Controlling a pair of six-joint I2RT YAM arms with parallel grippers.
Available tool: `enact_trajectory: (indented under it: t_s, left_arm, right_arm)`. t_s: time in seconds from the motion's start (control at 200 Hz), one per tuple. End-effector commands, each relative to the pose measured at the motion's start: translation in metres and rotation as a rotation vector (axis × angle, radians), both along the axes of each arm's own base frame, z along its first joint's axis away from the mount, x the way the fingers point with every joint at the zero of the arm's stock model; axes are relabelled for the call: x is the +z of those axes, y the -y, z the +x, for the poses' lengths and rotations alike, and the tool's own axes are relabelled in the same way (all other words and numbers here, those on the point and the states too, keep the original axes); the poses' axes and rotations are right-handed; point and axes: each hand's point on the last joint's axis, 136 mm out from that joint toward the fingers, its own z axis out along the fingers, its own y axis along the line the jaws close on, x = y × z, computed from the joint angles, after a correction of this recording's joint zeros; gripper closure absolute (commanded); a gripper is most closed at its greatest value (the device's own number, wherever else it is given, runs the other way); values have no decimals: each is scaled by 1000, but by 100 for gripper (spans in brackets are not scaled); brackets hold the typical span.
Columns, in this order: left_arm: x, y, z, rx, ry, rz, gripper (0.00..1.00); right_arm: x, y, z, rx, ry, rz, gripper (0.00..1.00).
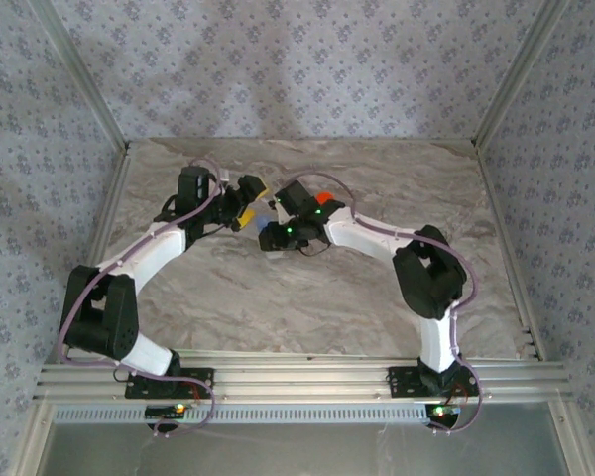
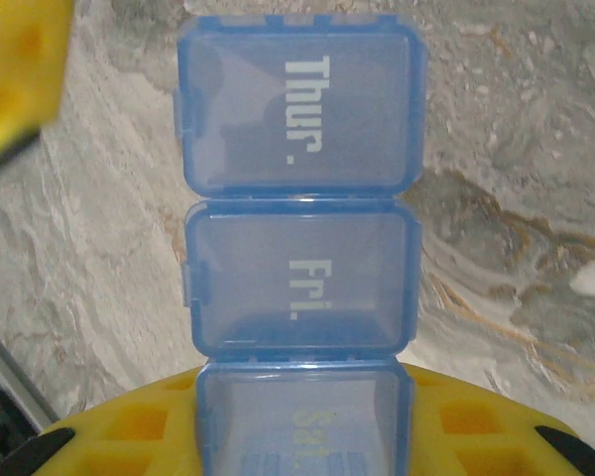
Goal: Sort the pills into containers
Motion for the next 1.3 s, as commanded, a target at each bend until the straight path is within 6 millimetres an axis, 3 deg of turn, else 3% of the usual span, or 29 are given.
enact_trajectory:
  t_s: [0.0,0.135,0.41,0.925,1.294]
  left_arm:
    - [31,5,-5,-57,99,-34,7]
    - [36,12,-10,-91,97,-73,7]
    - [46,23,-21,-127,107,-103,6]
    - [47,13,-29,-92,120,-40,7]
    - [47,17,-28,-102,116,-54,7]
  right_arm:
    - [40,9,-2,35,63,96,69]
    - [58,13,-7,32,65,151,69]
    - [68,11,-2,-24,51,189,69]
    - [53,18,7,-76,40,116,69]
    - [55,14,7,-71,42,121,69]
